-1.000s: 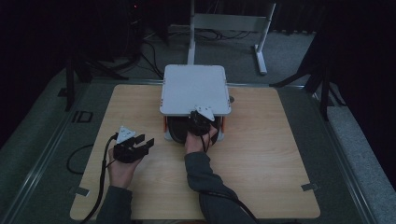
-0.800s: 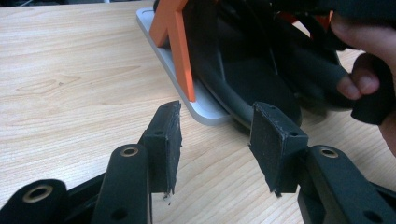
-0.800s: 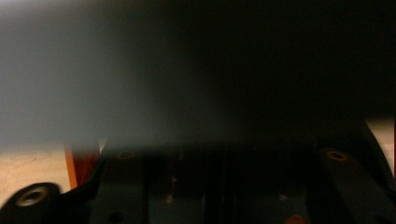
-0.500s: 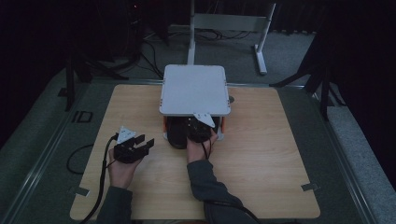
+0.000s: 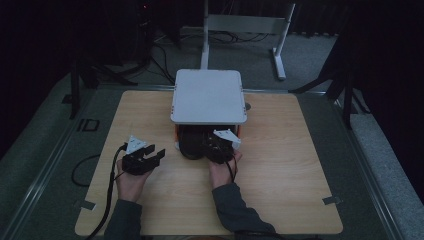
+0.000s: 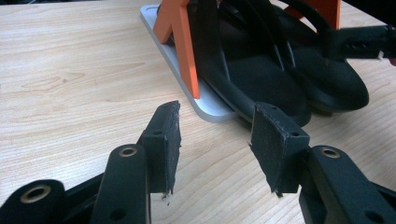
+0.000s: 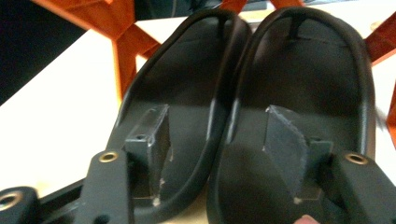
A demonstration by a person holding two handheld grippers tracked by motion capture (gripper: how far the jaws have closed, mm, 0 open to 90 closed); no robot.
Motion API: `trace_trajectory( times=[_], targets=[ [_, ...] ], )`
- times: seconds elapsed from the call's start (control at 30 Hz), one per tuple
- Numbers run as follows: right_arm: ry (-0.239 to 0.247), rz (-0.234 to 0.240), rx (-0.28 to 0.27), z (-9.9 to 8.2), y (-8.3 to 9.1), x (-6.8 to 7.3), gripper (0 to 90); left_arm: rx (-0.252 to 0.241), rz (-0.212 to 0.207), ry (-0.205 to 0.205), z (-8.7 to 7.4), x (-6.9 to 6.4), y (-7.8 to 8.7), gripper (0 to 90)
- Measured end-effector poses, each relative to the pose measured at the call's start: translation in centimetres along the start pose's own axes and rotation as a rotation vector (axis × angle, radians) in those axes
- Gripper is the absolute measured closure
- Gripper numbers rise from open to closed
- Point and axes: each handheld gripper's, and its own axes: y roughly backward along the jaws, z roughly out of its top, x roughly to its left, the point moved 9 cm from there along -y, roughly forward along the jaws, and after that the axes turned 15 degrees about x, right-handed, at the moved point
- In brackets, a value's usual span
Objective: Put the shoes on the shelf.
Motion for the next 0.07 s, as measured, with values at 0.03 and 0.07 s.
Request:
trace_trajectory(
  times=[0.03, 0.07],
  targets=[
    [0.018, 0.011, 0.015, -0.17, 0.12, 0.1, 41.4, -0.001, 0.0, 0.002, 0.02, 0.03, 0.02, 52.3],
    [0.034, 0.028, 0.034, -0.43, 0.27, 0.26, 41.4, -0.002, 0.0, 0.002, 0.01, 0.06, 0.04, 52.3]
  ],
)
